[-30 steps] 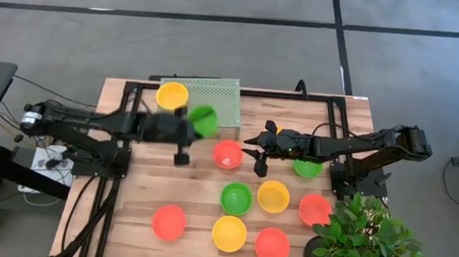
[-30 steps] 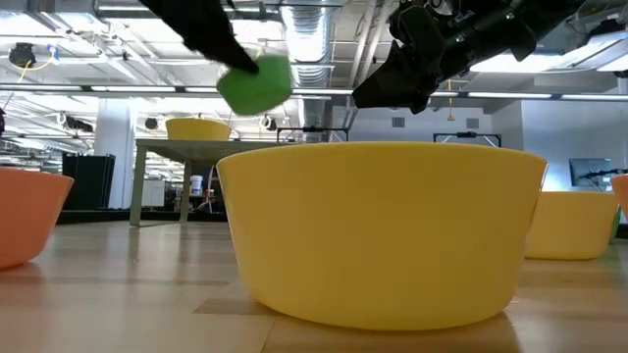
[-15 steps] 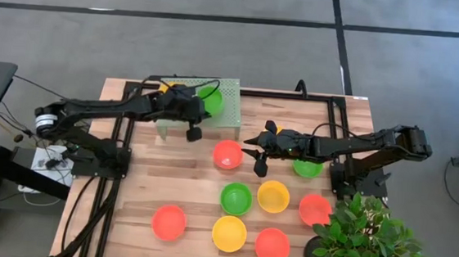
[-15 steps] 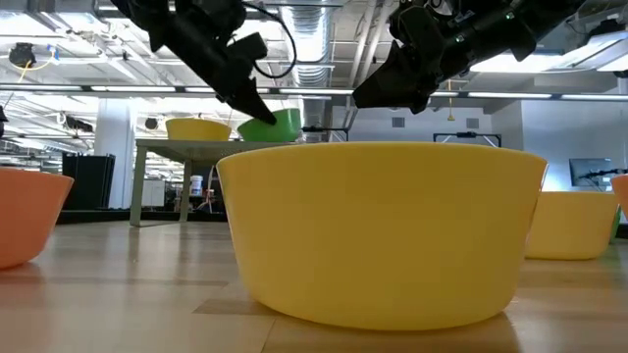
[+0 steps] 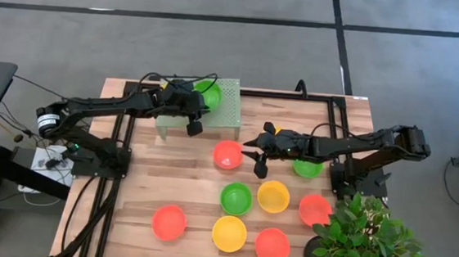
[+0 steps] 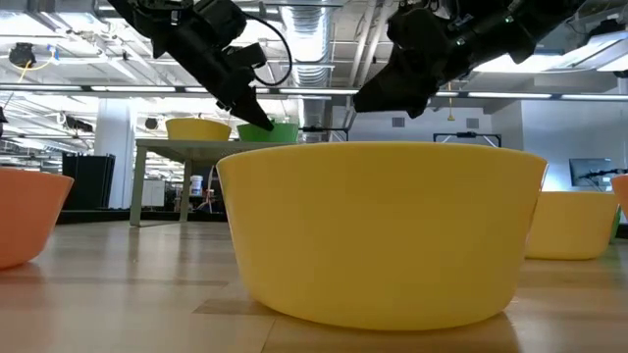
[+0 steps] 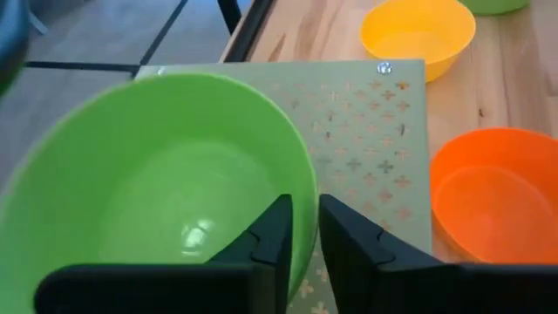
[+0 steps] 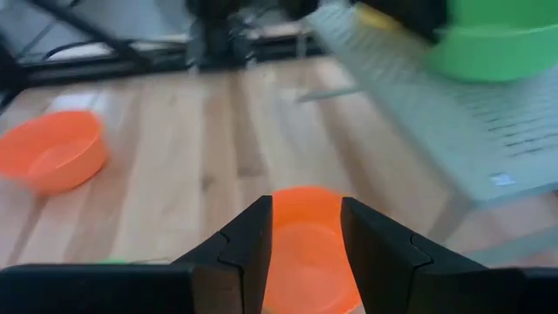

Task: Pick & Place Mini bowls
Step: Put the green bowl on the shelf, then put the orange bowl on the shelf

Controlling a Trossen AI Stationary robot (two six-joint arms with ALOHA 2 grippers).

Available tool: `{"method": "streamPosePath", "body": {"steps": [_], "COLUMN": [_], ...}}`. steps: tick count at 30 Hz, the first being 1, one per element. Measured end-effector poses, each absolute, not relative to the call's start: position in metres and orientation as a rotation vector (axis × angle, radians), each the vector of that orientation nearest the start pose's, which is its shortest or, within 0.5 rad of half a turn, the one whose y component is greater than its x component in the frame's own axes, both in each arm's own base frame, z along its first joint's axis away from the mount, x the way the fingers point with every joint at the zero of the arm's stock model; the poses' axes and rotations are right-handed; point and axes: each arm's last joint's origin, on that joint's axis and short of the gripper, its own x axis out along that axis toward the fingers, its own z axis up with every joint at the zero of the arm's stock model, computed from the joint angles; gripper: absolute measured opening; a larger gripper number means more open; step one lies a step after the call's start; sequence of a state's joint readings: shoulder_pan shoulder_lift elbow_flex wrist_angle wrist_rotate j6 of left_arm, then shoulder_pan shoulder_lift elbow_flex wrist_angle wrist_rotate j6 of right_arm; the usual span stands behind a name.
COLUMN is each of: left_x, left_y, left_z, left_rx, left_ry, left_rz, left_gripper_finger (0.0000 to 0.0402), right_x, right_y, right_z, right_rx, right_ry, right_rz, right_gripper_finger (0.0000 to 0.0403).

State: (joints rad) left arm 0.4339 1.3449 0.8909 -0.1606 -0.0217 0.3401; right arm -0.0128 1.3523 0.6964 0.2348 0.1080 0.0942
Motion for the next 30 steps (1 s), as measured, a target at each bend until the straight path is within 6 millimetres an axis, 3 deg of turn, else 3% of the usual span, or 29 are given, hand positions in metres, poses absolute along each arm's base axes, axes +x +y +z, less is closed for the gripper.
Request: {"method": "streamPosePath", "body": {"steps": [10, 20, 23, 30], "left_x": [0.259, 0.224, 0.211, 0.194], "left_y": [0.115, 0.054, 0.036, 0.007], "left_z": [0.268, 0.332, 0.331, 0.305], "left_rx": [0.239, 0.309, 0.29, 0.291], "left_ry": [0.563, 0.259, 0.22, 0.227], "left_rz": [0.36, 0.266, 0.204, 0.069], "left_gripper_finger": [0.0103, 0.0104, 0.0104, 0.0104], "right_x": [0.31, 0.335, 0.337, 0.341], "right_y": [-0.004, 0.0, 0.0, -0.001], "right_z": [0.196, 0.172, 0.158, 0.14], "right_rx": [-0.02, -0.114, -0.108, -0.133], "right_ry": [0.514, 0.696, 0.769, 0.818], "right_rz": [-0.01, 0.073, 0.076, 0.053], "right_gripper_finger": [0.0169, 0.016, 0.0154, 0.0141]}}
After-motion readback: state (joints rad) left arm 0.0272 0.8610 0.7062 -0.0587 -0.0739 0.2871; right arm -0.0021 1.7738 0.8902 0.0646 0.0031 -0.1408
